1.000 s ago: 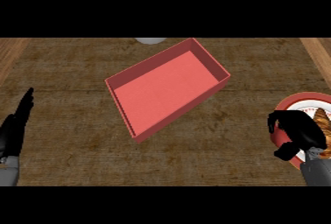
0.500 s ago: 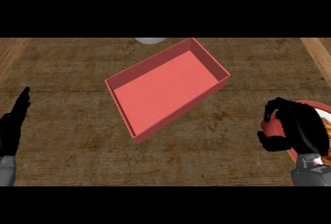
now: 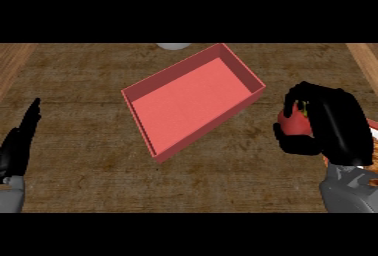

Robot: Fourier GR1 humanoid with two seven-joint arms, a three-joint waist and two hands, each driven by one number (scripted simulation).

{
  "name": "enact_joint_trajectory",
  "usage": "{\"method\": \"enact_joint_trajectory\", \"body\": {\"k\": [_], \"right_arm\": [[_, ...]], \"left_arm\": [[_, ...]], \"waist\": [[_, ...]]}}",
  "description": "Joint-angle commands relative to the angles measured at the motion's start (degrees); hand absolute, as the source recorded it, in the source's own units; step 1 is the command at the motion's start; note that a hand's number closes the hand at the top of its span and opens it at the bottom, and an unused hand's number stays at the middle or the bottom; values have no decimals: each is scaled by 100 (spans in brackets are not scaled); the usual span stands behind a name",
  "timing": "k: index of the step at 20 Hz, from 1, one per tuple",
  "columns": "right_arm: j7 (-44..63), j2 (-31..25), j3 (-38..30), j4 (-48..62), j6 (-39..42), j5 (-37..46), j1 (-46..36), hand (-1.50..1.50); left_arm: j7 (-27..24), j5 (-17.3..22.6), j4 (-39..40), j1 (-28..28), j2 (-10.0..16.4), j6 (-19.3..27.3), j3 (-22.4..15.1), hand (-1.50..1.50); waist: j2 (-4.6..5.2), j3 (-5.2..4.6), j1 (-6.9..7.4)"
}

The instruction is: Pick the bell pepper from the plate and place it in the cardboard box

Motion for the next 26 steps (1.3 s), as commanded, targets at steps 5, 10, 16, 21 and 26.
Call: {"method": "enact_joint_trajectory", "body": {"k": [5, 10, 16, 21, 26], "right_arm": [[507, 868, -316, 791, 245, -563, -1645, 150], [1310, 1279, -93, 1881, -178, -678, -2817, 150], [817, 1289, -613, 3925, -1139, -1211, -3619, 150], [754, 1292, -340, 5701, -2274, -1622, -4458, 150], [269, 1292, -741, 7233, -2776, -1569, -5153, 150]], "left_arm": [[27, 41, -349, 290, -6, -143, 52, 0], [183, -102, -104, -125, -167, -57, -43, 0], [-116, -122, -424, 326, -141, -114, -31, 0], [26, -209, 195, -382, -203, -62, -29, 0], [-77, -100, -88, -161, -64, -268, 48, 0]], "waist": [[12, 4, 100], [17, 2, 79], [36, 4, 161], [87, -1, 236], [114, 0, 360]]}}
